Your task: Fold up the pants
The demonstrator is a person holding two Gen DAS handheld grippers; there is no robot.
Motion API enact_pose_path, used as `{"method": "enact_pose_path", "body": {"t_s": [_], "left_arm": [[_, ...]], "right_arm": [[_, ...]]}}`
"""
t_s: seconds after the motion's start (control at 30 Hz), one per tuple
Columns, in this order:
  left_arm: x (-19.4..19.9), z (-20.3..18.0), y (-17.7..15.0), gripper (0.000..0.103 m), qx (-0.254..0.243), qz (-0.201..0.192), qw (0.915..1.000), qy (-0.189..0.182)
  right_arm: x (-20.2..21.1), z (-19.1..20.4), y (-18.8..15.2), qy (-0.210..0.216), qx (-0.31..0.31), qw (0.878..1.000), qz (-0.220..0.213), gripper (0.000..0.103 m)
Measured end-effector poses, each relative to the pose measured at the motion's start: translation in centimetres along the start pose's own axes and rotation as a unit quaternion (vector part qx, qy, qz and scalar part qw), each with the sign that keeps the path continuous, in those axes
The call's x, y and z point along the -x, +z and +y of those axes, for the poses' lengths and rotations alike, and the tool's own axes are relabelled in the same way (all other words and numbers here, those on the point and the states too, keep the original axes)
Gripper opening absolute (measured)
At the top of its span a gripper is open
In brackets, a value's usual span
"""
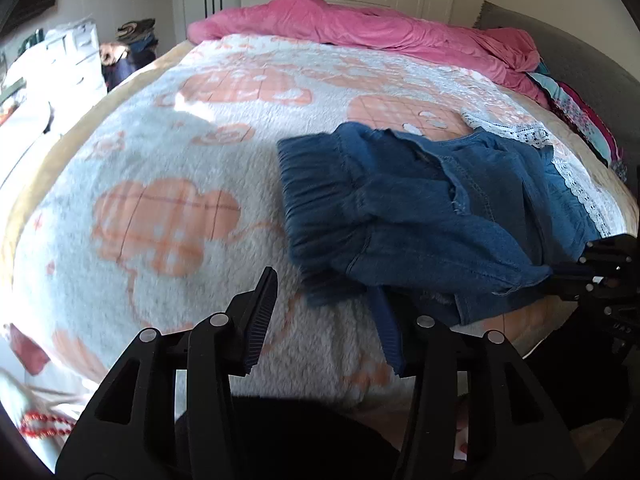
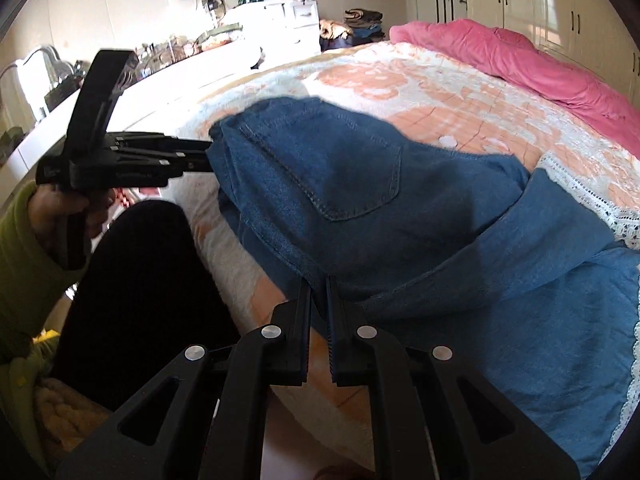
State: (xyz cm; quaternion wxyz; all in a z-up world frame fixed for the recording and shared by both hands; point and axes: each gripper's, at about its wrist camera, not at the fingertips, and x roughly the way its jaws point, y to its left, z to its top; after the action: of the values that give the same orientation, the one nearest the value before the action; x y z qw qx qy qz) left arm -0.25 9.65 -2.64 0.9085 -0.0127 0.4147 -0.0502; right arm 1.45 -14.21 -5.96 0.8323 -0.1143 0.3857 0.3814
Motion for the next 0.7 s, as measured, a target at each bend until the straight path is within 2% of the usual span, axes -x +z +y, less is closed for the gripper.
{"method": "enact_pose_path", "body": {"t_s": [0.1,0.2,0.27,0.47,0.5,0.57,0.6,0.63,0.7], "left_arm": [[1.5,1.1,-0.5,0.040,0.019,-0.007,0.9997,0.009],[4.0,1.8,0.3,0.040,0.046,-0.034,0.9983,-0.006],[4.9,0.8,1.6,0.040,0.040,-0.055,0.9974,-0.023],[2.3,-3.7,4.1,0.040,0.005,-0.053,0.9963,-0.068],[1.4,-4.3,4.1,0.040,-0.005,-0.046,0.9974,-0.056],[-0.5,-5.2,3.4,0.040,-0.040,-0.029,0.9988,0.007],[-1.3,-5.4,2.8,0.040,-0.052,-0.019,0.9981,0.026],[-1.6,-5.4,2.5,0.040,-0.053,-0.015,0.9982,0.025],[-1.6,-5.4,1.9,0.041,-0.056,-0.017,0.9979,0.028]], "right_arm": [[-0.6,0.0,-0.7,0.004,-0.004,1.000,0.011,0.007],[-0.6,-0.1,-1.0,0.011,-0.008,1.000,0.009,0.008],[-0.8,-0.2,-1.1,0.015,-0.014,1.000,0.010,0.008],[-0.7,-0.2,-1.4,0.023,-0.016,0.999,0.018,0.010],[-0.8,-0.3,-1.3,0.021,-0.018,0.999,0.021,0.010],[0.0,-0.5,-1.2,0.033,-0.030,0.999,0.017,0.010],[0.6,-0.5,-1.1,0.040,-0.033,0.999,0.011,0.010],[1.1,-0.5,-1.1,0.040,-0.033,0.999,0.007,0.011],[2.2,-0.5,-0.7,0.029,-0.033,0.999,-0.010,0.022]]}}
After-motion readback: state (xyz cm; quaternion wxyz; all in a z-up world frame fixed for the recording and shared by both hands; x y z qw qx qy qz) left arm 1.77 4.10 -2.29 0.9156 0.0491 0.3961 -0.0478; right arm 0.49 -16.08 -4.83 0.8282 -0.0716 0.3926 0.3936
